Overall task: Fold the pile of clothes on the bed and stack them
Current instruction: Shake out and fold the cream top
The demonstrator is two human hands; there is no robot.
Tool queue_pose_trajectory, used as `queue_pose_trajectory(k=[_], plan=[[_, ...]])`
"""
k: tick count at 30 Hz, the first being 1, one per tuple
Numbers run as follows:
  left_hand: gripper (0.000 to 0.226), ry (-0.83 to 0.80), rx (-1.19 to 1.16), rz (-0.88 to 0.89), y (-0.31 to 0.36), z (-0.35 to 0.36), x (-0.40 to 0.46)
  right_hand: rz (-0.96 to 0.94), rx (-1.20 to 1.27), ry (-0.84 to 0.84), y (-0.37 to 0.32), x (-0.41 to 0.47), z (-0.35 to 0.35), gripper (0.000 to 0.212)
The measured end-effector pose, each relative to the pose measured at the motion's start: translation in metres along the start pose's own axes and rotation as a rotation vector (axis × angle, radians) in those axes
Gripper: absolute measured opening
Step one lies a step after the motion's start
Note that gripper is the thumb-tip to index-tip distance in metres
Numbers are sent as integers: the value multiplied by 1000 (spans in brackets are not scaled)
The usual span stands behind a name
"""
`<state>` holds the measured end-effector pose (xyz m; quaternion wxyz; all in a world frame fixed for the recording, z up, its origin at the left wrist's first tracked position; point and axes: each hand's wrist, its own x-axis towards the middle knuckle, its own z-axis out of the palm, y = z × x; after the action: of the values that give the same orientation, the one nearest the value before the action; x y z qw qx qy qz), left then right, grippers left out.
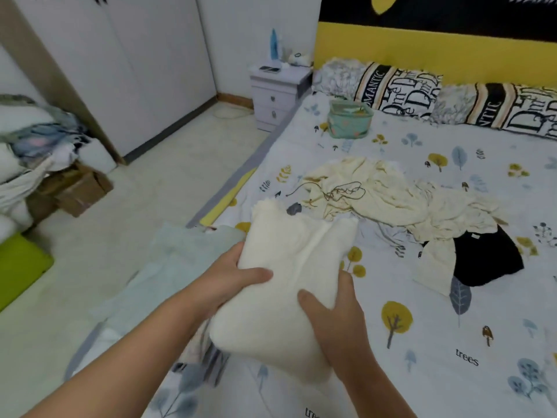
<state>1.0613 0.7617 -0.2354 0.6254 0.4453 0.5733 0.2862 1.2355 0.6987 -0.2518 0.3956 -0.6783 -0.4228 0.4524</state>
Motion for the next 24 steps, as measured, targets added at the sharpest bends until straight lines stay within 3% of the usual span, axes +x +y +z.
queue_pose_trajectory(k=[4,9,16,18,21,24], plan=[[49,16,-22,-14,-3,-67,-4,5,28,-44,-24,-4,58,31],[58,43,-6,-42,-11,-155,-2,8,37,-64,-44,-4,146,41],[41,22,-12,-134,-57,-243,26,104,15,-60,-28,12,243,50],[33,90,9,-162,-77,-250,36,158,-64,-57,-14,15,260,60],[32,293,253,-222,-103,-245,52,282,-156,-63,0,17,281,74],[31,398,383,-134,-111,-238,65,293,-163,-64,-1,23,293,77]])
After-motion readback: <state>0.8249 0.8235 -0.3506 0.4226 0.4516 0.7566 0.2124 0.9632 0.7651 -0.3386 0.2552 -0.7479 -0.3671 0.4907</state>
